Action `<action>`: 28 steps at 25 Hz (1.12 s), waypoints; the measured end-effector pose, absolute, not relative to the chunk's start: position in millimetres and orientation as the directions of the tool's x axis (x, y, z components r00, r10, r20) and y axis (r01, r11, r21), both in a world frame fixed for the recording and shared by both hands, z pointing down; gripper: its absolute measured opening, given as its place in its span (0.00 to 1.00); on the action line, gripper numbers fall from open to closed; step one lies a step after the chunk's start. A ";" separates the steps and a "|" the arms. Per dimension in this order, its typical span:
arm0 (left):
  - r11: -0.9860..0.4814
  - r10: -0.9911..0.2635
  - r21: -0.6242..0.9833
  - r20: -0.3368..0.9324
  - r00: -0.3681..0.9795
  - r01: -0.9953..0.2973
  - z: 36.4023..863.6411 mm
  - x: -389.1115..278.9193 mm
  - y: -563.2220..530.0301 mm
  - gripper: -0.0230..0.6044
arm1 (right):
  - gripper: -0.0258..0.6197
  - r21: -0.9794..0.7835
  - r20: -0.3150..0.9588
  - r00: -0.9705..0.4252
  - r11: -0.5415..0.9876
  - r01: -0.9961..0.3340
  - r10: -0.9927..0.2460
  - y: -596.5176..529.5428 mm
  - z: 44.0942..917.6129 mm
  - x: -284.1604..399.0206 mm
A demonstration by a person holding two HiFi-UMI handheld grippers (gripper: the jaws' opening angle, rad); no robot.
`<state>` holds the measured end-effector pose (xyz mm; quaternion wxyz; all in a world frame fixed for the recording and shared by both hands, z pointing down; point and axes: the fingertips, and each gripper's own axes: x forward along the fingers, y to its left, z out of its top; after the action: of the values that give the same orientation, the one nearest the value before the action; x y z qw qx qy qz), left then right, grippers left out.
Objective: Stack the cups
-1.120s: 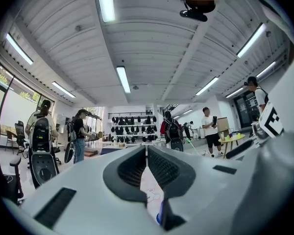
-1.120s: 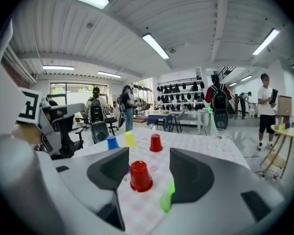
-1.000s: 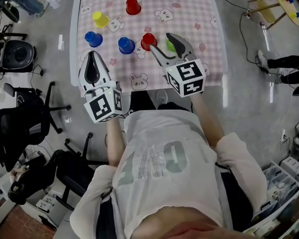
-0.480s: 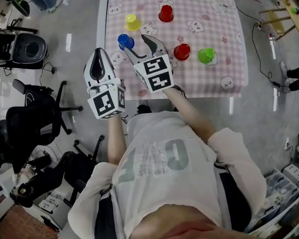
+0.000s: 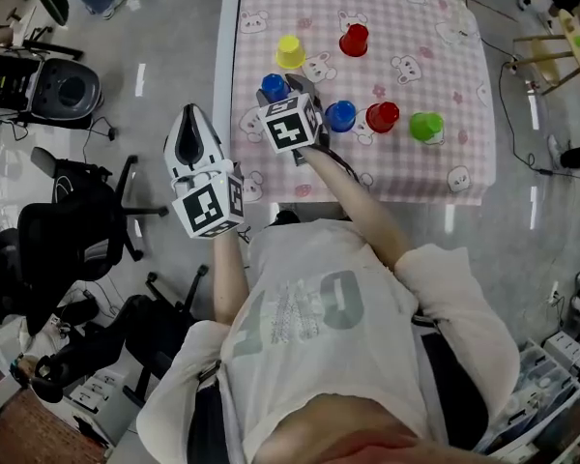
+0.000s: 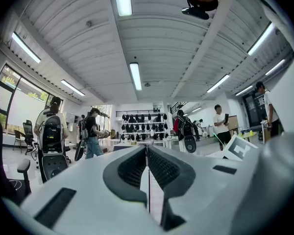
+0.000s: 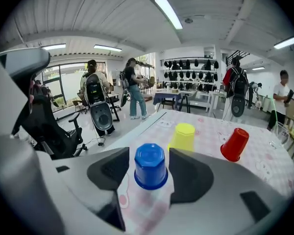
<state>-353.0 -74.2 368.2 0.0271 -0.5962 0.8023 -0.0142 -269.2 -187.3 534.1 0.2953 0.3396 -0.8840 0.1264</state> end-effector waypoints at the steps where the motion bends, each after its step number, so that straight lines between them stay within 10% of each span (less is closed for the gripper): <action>1: 0.291 -0.957 -0.054 -0.023 -0.290 -0.955 369.5 -354.6 -73.2 0.09 | 0.44 -0.022 0.614 -0.591 0.738 -0.675 -0.522 -188.4 536.8 -270.4; 14: 0.303 -0.953 -0.059 -0.031 -0.301 -0.951 368.6 -352.1 -67.6 0.09 | 0.37 -0.052 0.506 -0.672 0.758 -0.650 -0.541 -181.6 478.3 -254.6; 28: 0.223 -0.974 -0.055 -0.056 -0.220 -0.973 360.6 -299.6 -92.0 0.09 | 0.37 0.041 0.457 -0.613 0.704 -0.709 -0.644 -172.1 415.6 -92.1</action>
<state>-299.6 -92.0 360.6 0.0394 -0.6231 0.7811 -0.0040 -92.1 -172.1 415.6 0.2248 0.3780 -0.8952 0.0718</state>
